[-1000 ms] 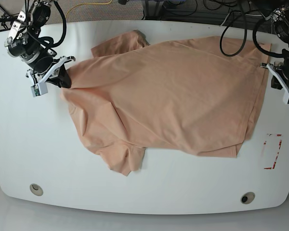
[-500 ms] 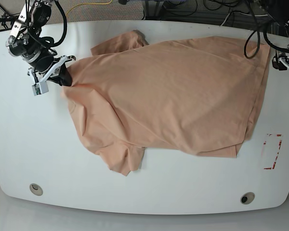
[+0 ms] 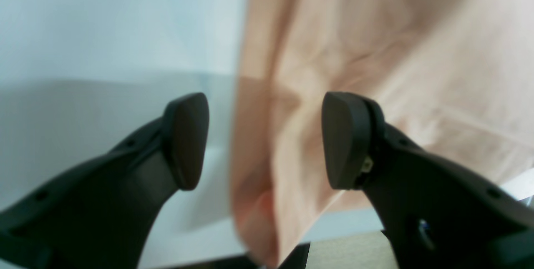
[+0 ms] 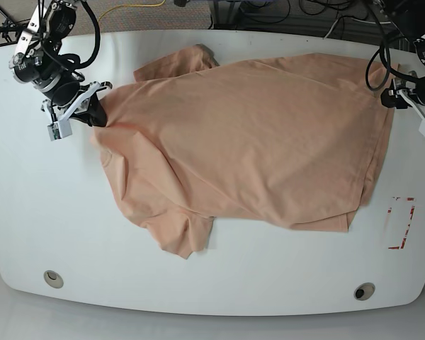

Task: Fold the T-shirt properly
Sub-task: 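Hold the shirt edges with both grippers and adjust the grip, then lift the shirt high with both grippers and swing it toward the robot, then lay the shirt down and open the left gripper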

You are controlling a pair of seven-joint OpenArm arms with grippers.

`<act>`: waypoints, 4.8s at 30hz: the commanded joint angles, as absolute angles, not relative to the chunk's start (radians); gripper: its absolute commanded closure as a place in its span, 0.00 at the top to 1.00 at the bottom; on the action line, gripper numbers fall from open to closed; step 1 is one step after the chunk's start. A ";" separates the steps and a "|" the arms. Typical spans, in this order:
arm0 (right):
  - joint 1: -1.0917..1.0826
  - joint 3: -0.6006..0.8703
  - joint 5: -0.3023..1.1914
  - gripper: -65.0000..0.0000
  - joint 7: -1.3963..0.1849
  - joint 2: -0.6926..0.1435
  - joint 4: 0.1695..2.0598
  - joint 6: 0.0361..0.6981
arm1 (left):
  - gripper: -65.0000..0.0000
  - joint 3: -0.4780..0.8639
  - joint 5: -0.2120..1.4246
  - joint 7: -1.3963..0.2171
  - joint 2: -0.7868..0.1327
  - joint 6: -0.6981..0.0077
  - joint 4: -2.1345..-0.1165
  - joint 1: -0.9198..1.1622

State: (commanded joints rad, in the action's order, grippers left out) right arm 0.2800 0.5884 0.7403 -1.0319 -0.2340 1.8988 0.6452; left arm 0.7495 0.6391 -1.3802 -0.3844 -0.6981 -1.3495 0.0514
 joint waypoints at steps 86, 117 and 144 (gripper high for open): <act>-0.489 0.421 0.739 0.00 -1.033 -0.588 1.526 0.638 | 0.04 0.605 0.634 -1.396 -0.211 -0.698 -1.655 -0.791; -0.865 0.314 0.805 0.00 -1.199 -0.762 1.419 0.647 | 0.04 0.607 0.504 -1.396 -0.214 -0.698 -1.526 -1.072; 0.171 0.624 0.931 0.00 -1.194 -0.493 1.675 0.648 | 0.04 0.636 0.756 -1.396 -0.213 -0.698 -1.871 -0.079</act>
State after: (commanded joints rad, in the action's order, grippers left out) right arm 0.1711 0.6237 0.9306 -1.1945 -0.4933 1.6747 0.6483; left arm 0.6360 0.7557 -1.3963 -0.2125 -0.6981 -1.8711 -0.0790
